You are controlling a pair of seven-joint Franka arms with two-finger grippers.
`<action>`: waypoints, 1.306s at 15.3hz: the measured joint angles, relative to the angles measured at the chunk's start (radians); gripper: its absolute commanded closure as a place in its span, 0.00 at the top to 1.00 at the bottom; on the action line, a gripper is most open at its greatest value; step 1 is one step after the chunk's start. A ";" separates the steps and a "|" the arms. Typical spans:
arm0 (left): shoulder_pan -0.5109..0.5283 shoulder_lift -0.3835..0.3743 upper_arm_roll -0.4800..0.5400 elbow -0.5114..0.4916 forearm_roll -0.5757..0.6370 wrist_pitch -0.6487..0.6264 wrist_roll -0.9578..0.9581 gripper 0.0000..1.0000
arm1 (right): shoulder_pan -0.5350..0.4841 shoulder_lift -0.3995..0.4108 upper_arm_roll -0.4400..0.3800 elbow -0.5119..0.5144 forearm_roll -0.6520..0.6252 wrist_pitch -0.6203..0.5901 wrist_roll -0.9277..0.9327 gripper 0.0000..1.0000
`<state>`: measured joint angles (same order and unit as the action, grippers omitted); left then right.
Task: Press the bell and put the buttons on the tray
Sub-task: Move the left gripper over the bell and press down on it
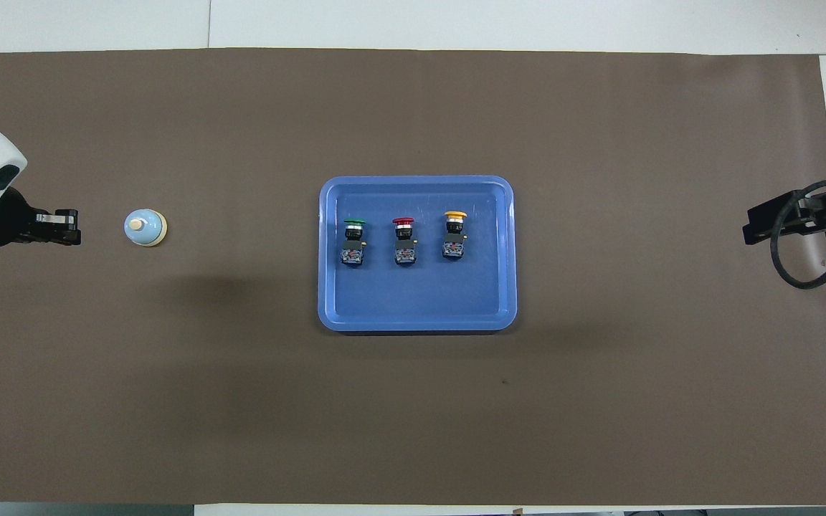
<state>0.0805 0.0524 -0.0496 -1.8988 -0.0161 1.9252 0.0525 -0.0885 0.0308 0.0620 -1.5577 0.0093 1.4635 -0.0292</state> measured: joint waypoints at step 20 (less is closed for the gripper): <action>0.005 0.229 -0.007 0.001 0.000 0.265 0.004 0.00 | 0.000 0.000 0.000 0.000 0.000 0.000 0.000 1.00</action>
<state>0.0851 0.2818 -0.0570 -1.8973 -0.0161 2.1904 0.0562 -0.0885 0.0308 0.0620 -1.5577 0.0093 1.4635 -0.0292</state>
